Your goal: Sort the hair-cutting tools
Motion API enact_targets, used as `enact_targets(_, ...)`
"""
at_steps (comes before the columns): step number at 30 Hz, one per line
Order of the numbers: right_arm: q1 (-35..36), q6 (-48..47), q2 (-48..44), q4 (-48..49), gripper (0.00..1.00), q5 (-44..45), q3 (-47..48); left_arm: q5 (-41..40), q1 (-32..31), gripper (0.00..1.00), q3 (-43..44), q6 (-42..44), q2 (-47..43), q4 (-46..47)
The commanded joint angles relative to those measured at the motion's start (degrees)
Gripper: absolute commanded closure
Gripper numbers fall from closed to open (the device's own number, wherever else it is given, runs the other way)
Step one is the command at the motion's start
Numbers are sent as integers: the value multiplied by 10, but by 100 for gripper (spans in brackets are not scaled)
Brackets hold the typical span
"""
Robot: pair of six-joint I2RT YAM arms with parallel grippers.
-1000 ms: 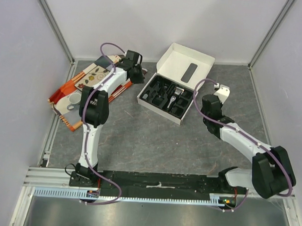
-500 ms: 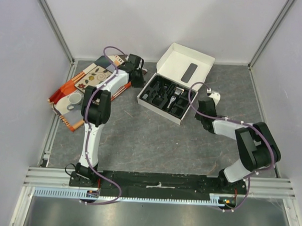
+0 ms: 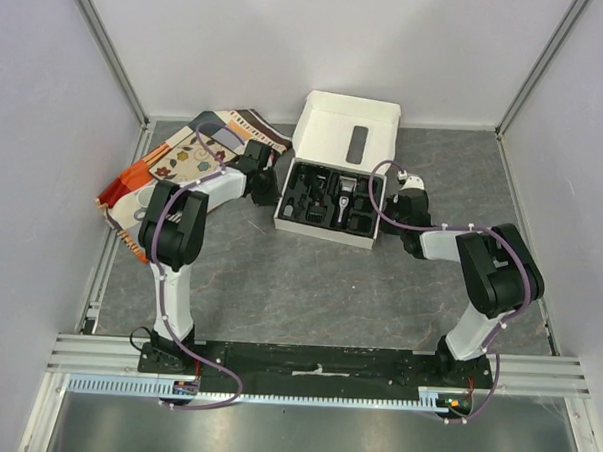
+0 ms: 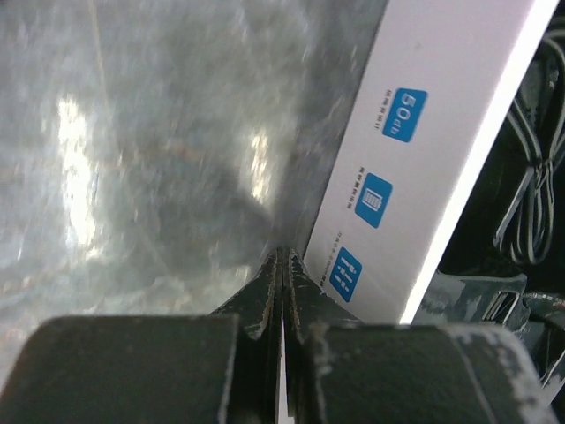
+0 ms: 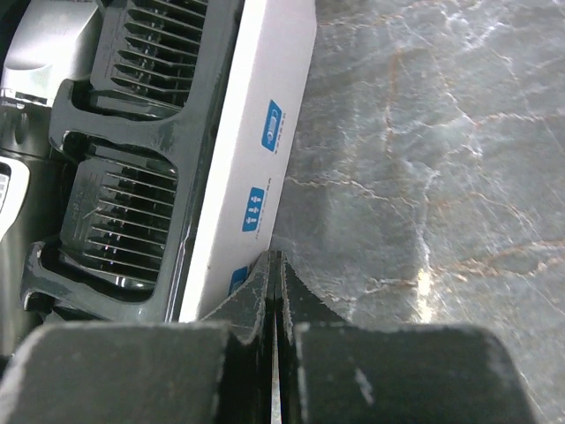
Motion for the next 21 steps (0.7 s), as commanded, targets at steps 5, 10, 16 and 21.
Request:
enact_targets(5, 16, -23, 20, 18, 100, -167, -4, 14, -57, 98, -133, -26, -112, 74)
enact_targets(10, 24, -37, -47, -4, 100, -153, -51, -2, -106, 98, -208, -45, -161, 105)
enact_targets(16, 49, -44, -140, -47, 100, -110, -121, -26, -168, 98, -276, -68, -209, 131)
enact_targets(21, 67, -29, -213, -91, 100, -92, -152, -40, -195, 98, -351, -93, -255, 146)
